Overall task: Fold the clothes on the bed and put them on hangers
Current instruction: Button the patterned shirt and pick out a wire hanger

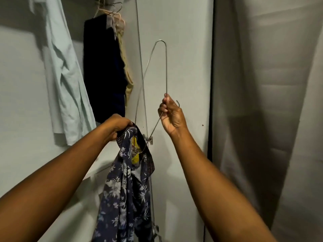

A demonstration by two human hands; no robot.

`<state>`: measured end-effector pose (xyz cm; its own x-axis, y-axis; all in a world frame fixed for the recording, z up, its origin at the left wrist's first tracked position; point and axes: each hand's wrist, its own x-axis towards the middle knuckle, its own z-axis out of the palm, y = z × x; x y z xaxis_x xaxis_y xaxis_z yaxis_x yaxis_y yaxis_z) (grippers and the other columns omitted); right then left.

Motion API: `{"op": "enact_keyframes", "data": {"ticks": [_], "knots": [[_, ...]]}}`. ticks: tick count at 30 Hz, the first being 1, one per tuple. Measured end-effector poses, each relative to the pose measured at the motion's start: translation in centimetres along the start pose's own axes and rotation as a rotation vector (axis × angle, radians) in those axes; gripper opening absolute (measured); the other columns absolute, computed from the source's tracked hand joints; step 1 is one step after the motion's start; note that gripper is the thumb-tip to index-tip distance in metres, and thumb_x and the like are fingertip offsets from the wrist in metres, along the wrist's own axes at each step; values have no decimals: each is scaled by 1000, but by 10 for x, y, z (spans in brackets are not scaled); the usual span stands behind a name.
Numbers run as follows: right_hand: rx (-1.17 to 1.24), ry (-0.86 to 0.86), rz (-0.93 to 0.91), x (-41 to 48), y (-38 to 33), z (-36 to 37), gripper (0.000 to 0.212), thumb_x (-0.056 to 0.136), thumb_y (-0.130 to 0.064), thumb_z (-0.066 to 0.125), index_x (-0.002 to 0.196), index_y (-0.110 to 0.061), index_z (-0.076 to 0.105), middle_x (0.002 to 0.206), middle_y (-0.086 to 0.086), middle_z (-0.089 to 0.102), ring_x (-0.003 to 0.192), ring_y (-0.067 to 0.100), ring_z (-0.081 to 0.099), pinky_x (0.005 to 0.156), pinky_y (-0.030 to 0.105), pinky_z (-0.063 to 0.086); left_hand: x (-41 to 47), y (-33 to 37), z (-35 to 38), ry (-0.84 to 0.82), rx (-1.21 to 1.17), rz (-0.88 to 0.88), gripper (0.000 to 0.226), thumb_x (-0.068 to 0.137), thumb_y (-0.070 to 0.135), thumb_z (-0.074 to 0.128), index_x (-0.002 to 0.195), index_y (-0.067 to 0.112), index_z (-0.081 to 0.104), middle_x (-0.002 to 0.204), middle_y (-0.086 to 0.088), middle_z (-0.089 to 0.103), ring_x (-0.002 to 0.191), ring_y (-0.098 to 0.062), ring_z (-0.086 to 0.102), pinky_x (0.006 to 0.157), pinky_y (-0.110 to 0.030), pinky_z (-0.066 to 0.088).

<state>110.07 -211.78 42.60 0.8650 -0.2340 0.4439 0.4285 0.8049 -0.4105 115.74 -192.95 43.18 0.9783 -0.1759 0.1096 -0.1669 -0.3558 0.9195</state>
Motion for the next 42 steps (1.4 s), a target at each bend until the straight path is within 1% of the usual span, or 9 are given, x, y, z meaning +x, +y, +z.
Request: {"op": "enact_keyframes", "data": {"ticks": [2,5,12,16,22,28,32,35,42], "knots": [[-37,-33,37,12,17,-12,17,100,6,51,103,-3,65,82,7,61,57,8,51,52,15,46,12,7,-7,6,-54,-9,11,93,5,66,95,-6,65,70,-18,68,59,-28,67,67,-41,60],[-269,-119,138,21,40,-45,12,100,-7,60,111,-8,65,88,0,65,67,9,52,64,21,48,24,16,-31,21,-150,-45,10,96,6,61,92,-3,63,63,-14,68,48,-24,66,48,-35,58],[-802,-343,95,24,72,-90,10,96,-14,69,102,-7,73,84,5,69,72,19,58,77,32,53,10,22,-83,151,-140,4,19,93,4,67,102,-12,64,83,-25,68,57,-25,69,62,-38,62],[-969,-467,76,25,85,-90,11,99,-13,67,102,-5,73,82,7,71,70,18,61,71,29,55,-9,23,-110,198,97,35,33,86,15,80,97,-14,72,95,-29,73,78,-32,71,85,-48,60],[-1111,-545,113,18,113,-72,9,100,-5,64,94,-7,70,86,18,72,64,16,61,66,30,54,-29,33,-138,326,557,68,39,79,25,87,87,-10,73,80,-19,70,75,-27,63,68,-34,48],[-1529,-788,133,-1,153,-36,18,92,3,62,84,-10,72,79,3,74,69,8,67,77,37,60,-51,23,-108,384,1110,281,26,85,31,78,77,6,77,71,-11,69,73,-30,67,62,-36,53],[-1418,-850,266,5,143,14,13,92,-1,72,103,-7,74,100,7,76,85,9,70,84,26,59,-67,2,-133,615,1056,286,27,89,29,72,71,10,72,64,-7,58,68,-33,61,61,-31,43],[-1256,-913,402,11,121,42,19,87,4,75,106,0,75,101,18,76,92,22,74,85,33,62,-85,-17,-150,738,1017,328,37,92,26,67,61,7,62,58,-10,54,62,-37,57,58,-32,44],[-1391,-927,-207,7,125,111,26,68,-13,95,90,-13,81,77,-4,78,78,10,76,78,41,63,-108,-41,-134,796,971,530,32,94,28,60,68,10,68,63,-16,63,61,-37,57,54,-33,34]]}}
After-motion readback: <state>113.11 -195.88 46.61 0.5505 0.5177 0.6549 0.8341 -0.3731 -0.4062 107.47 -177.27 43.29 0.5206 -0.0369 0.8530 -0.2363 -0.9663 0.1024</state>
